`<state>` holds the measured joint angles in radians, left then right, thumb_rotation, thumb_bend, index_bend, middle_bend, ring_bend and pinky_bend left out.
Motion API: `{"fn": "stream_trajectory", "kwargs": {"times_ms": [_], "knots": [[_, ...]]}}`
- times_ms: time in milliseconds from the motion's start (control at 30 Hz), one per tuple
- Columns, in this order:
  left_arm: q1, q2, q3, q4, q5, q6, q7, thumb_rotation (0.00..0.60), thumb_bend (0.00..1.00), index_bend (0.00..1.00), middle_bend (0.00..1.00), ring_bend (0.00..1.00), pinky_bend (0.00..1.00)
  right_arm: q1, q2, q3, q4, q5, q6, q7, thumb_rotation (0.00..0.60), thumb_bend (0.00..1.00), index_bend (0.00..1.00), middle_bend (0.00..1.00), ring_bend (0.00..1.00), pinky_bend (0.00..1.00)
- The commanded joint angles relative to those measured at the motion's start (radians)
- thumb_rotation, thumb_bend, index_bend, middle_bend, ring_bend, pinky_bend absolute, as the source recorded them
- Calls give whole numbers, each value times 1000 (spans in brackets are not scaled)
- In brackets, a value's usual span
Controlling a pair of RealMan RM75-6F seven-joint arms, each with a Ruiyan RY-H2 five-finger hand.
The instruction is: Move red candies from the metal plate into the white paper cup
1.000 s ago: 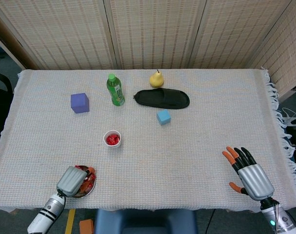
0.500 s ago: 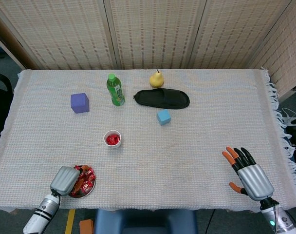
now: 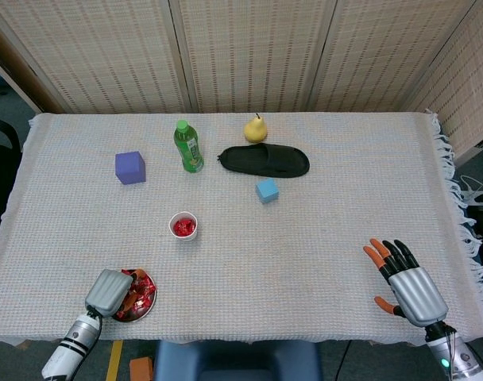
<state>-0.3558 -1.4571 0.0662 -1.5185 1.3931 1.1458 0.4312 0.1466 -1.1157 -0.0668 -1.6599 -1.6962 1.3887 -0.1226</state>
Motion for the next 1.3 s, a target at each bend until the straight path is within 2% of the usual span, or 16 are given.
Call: {"fn": "stream_trajectory", "kwargs": {"times_ms": [33, 367, 633, 967, 1300], "knots": [[4, -5, -1, 8, 1, 4, 3, 600, 381, 349, 1000, 1000, 1000, 0, 0, 0, 0, -1, 0, -1, 600, 96, 0, 0, 0, 0], [7, -16, -7, 31, -7, 0, 15, 600, 380, 386, 1000, 1000, 1000, 0, -1, -1, -2, -2, -1, -4, 600, 96, 0, 0, 0, 0], [14, -27, -9, 47, 19, 22, -12, 600, 382, 499, 1000, 1000, 1000, 3, 3, -5, -2, -7, -5, 7, 600, 96, 0, 0, 0, 0], [18, -21, -9, 50, 30, 27, -34, 600, 387, 508, 1000, 1000, 1000, 3, 3, -6, -2, -8, -7, 8, 600, 96, 0, 0, 0, 0], [15, 20, -16, -28, 94, 74, -39, 600, 389, 507, 1000, 1000, 1000, 5, 1, -5, -2, -6, -11, 5, 600, 96, 0, 0, 0, 0]]}}
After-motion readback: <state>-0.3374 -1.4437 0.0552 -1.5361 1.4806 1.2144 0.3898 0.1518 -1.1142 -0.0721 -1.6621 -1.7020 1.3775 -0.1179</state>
